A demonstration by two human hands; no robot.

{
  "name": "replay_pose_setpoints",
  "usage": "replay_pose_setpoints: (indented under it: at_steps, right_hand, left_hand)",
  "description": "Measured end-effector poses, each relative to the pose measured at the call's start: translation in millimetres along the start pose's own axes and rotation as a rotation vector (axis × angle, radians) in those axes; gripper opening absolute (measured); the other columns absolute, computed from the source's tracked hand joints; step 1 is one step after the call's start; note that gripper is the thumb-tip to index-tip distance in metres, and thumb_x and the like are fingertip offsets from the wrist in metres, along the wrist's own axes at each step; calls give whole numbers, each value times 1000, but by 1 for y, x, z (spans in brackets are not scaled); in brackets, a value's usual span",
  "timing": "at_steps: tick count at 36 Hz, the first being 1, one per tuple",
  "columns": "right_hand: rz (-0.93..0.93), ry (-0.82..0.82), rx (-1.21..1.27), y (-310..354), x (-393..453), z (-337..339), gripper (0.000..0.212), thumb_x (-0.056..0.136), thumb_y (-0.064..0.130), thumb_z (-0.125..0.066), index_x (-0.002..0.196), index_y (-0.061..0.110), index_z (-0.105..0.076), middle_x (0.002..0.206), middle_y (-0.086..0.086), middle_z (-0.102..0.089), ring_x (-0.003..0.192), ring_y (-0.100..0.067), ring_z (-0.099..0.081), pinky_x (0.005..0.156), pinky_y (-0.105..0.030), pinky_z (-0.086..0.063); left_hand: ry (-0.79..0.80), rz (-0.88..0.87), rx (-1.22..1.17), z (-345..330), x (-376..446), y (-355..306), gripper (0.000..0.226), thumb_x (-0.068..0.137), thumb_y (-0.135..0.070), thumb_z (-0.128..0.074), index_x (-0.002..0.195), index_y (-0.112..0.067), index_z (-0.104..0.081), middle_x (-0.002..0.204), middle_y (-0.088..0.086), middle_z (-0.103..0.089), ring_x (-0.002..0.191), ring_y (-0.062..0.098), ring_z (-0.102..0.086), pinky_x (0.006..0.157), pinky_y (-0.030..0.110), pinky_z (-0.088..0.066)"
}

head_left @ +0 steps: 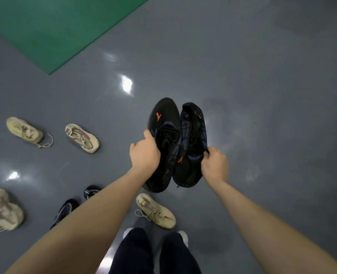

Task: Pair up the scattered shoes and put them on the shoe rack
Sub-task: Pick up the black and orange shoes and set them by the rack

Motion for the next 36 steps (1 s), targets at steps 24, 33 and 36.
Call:
replay_pose_setpoints:
  at_steps: [24,33,36]
  right_hand:
    - [-468,-282,16,-56,-246,222,21,95,11,-38,86,6,-57,93,-16,-64,85,-37,-60,66,-34,-39]
    - [-779,-401,101,-81,-373,201,24,96,14,-38,95,5,-60,96,-18,-65,89,-39,-61,73,-40,-47]
    - [-868,-426,107,-91,-415,198,25,96,14,-37,94,4,-60,95,-17,-65,87,-38,-61,72,-40,-48]
  left_hand:
    - [163,-602,204,151,-207,-153,19,98,-9,-37,115,0,-40,82,12,-61,77,34,-58,65,31,-31]
    - [303,-894,270,135,-291,-156,17,96,-11,-39,111,-4,-35,90,13,-64,75,32,-57,65,33,-37]
    - [326,-1022,316,124,-326,-157,23,95,-9,-40,117,-2,-36,91,13,-65,83,33,-63,69,34,-40]
Point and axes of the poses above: each hand's wrist, its own x-axis towards the middle knuckle, its own z-axis out of the back of the hand, y = z × x, the point moved 3 cm from there along x, towards the middle knuckle
